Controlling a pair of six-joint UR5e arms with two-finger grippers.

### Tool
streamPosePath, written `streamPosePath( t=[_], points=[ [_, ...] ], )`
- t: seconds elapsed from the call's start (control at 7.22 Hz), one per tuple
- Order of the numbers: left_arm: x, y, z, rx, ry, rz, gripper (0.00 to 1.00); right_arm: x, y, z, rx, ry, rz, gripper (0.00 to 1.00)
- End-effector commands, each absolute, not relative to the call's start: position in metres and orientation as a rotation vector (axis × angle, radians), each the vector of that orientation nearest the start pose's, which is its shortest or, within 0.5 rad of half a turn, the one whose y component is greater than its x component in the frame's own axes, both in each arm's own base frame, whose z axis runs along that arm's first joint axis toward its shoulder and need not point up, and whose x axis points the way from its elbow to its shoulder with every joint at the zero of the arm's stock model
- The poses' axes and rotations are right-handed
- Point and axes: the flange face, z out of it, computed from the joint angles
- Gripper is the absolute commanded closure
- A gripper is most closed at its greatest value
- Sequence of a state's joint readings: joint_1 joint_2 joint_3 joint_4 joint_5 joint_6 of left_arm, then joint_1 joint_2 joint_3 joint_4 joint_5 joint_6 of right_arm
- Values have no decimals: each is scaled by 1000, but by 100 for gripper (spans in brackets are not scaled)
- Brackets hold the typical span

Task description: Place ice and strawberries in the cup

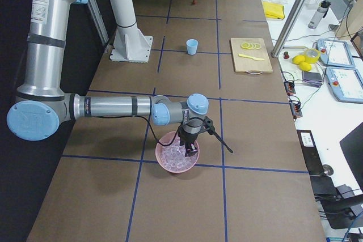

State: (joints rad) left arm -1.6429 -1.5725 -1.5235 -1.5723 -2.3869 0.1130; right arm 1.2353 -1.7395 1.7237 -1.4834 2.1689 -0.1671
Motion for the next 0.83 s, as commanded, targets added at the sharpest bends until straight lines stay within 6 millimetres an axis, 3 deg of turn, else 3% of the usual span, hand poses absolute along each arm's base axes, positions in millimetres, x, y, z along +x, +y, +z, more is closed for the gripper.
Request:
streamPosePath(
  t=[0.0,0.69],
  points=[
    [-96,-484,677,35,816,22,0,-71,-427,664,16,-598,-518,36],
    [-96,-484,677,37,816,24,0,-73,-426,672,-4,-596,-519,37]
  ],
)
